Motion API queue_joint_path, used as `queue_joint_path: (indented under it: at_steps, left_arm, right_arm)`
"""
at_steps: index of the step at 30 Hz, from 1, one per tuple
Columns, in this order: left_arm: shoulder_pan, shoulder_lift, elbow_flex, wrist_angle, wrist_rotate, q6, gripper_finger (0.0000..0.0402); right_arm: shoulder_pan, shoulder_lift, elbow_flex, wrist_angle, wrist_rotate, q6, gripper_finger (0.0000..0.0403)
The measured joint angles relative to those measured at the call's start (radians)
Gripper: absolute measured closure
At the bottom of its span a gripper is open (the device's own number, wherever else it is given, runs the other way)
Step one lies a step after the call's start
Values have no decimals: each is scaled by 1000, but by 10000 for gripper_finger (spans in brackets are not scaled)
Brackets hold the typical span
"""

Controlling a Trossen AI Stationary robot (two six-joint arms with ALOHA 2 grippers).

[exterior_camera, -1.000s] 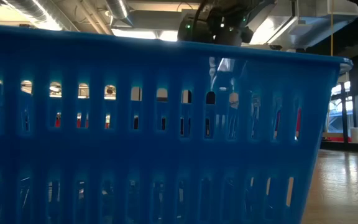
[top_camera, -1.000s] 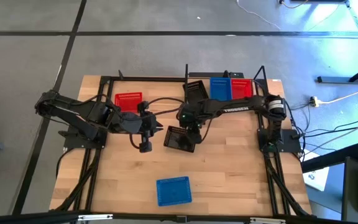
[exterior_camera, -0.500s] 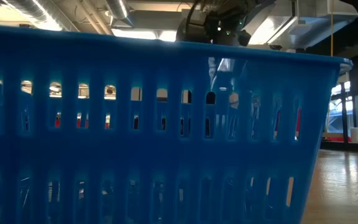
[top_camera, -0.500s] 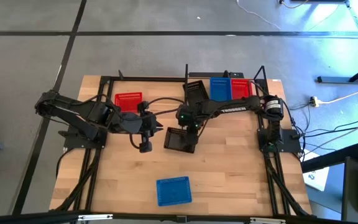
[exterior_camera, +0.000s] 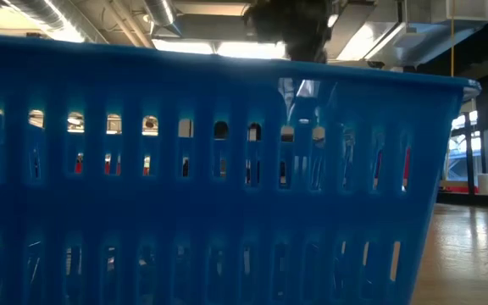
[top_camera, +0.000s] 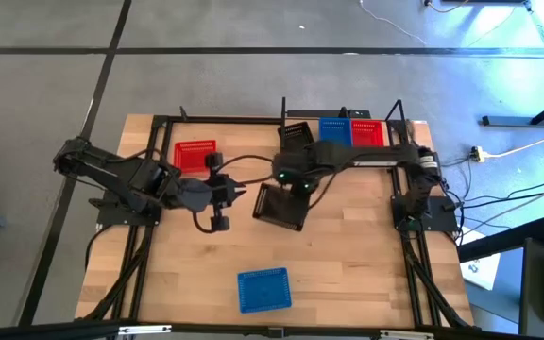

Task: Stack baskets on shelf by color
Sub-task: Stack the black bin on top of the other stacked black bin on the shelf

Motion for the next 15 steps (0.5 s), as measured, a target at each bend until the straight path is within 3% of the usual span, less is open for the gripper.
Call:
queue_joint_path:
  at_steps: [7, 15]
  left_arm:
    - [-15, 0, 0, -1, -17, -3, 365]
    - [-15, 0, 0, -1, -115, 2, 365]
  right_arm:
    - [18, -119, 73, -124, 152, 177, 399]
    - [-18, -242, 73, -224, 424, 553, 398]
